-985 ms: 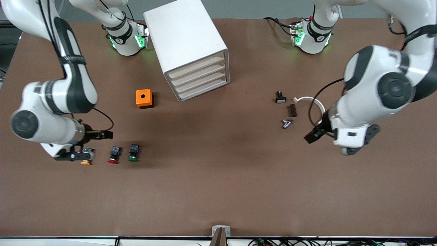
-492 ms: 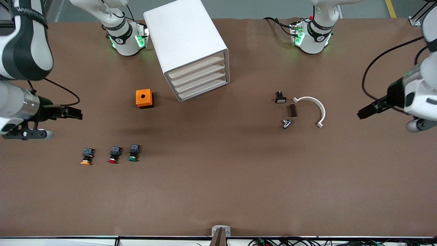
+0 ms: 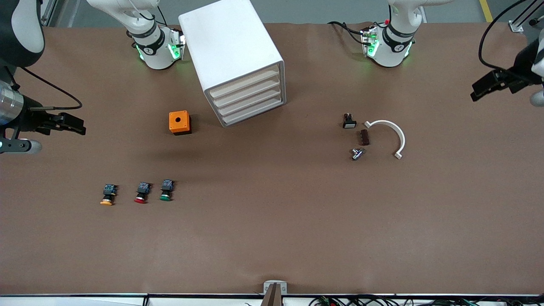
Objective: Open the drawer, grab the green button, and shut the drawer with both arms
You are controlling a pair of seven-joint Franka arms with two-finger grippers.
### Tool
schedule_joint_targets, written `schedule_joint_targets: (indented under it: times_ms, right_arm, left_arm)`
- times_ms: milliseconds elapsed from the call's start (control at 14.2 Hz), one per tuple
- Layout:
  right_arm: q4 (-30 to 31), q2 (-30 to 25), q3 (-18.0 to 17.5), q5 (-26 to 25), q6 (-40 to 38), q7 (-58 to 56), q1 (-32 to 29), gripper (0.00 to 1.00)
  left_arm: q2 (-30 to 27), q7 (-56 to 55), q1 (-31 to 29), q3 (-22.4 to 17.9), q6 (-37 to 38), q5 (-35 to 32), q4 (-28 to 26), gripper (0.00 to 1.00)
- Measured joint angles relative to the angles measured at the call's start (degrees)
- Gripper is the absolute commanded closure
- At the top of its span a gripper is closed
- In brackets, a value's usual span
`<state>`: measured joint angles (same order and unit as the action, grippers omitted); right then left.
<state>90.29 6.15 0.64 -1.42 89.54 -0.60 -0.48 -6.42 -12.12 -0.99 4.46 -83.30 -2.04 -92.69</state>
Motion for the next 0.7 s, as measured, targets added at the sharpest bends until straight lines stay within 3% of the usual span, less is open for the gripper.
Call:
schedule_joint_targets:
  times_ms: [352, 704]
  right_arm:
    - [-0.5, 0.1, 0.0, -0.1, 0.2, 0.1, -0.8, 0.0]
    - [-3.9, 0.3, 0.0, -0.1, 0.2, 0.0, -2.5, 0.0]
  left_arm:
    - [-3.7, 0.0, 5.8, -2.7, 0.0, 0.0, -2.5, 0.0]
    - [-3.1, 0.8, 6.2, -3.5, -0.9, 0.0, -2.7, 0.0]
